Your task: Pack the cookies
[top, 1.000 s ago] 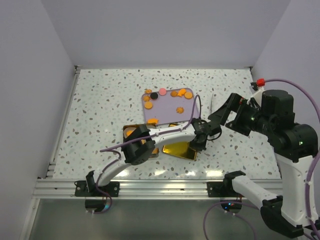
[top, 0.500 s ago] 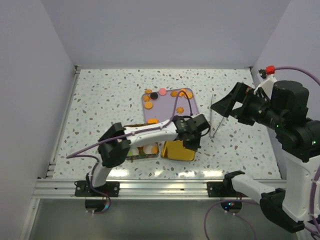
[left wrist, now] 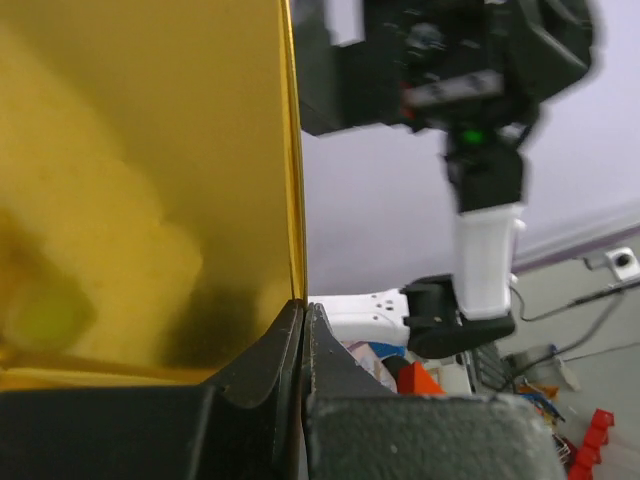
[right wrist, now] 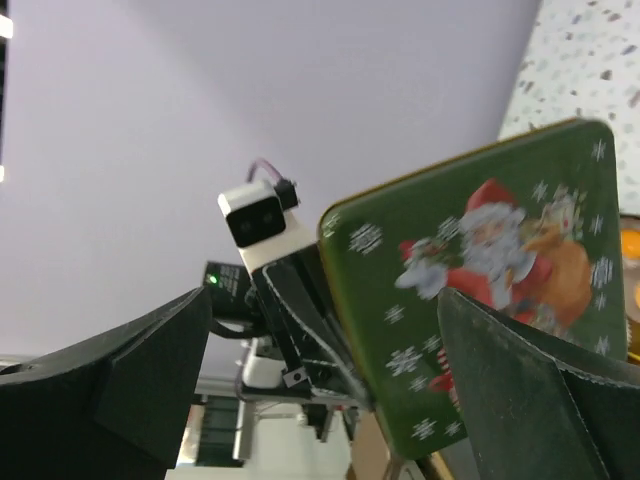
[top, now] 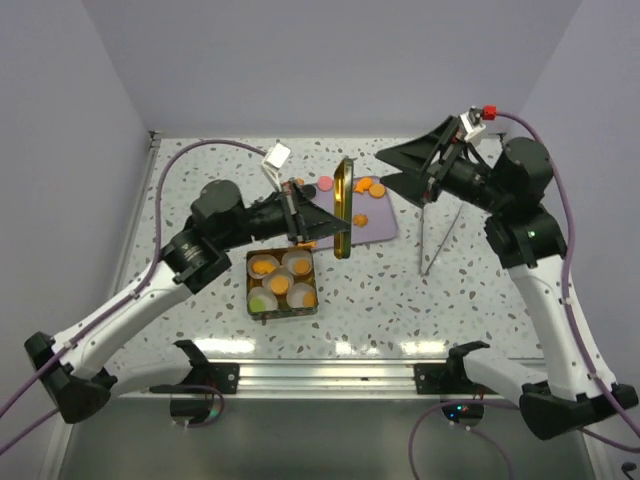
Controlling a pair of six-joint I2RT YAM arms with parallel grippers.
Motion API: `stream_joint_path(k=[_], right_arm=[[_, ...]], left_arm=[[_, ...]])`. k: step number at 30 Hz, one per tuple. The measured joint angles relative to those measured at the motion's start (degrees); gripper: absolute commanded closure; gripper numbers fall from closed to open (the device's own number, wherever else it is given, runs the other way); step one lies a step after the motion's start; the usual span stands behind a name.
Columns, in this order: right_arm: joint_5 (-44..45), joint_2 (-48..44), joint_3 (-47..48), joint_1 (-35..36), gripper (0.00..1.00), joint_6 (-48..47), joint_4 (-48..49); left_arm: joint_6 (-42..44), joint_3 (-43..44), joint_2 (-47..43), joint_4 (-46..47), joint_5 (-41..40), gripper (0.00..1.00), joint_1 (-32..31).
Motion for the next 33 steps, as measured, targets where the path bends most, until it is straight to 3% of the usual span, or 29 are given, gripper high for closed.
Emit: stream_joint_path(k=[5, 11, 16, 22, 28, 33], right_arm=[[-3.48, 7.10, -0.96, 0.00, 0.01, 7.78, 17.49], [-5.95, 8.57, -3.10, 0.00, 0.01, 13.35, 36.68], [-6.19, 13.38, -9.46, 0.00, 0.05, 21.92, 55.91], [-6.05, 23.34, -10.93, -0.02, 0.09, 30.95, 68.87], [-6.34, 25.18, -10.27, 0.00, 0.16, 37.33, 79.97], [-8.44, 25.31, -6.60, 0.42, 0.20, 37.92, 81.44]], left_arm=[[-9.55, -9.29, -8.90, 15.69, 9.14, 1.00, 9.22], [-21.14, -8.57, -7.56, 32.85, 16.72, 1.00, 14.45], [-27.08, -4.81, -6.27, 41.09, 17.29, 1.00, 18.16], [-29.09, 1.86, -4.17, 45.77, 17.03, 1.00, 18.91], [-28.96, 2.89, -2.64, 46.71, 16.50, 1.00, 18.95], [-28.85, 3.50, 0.39, 46.69, 16.20, 1.00, 18.95]])
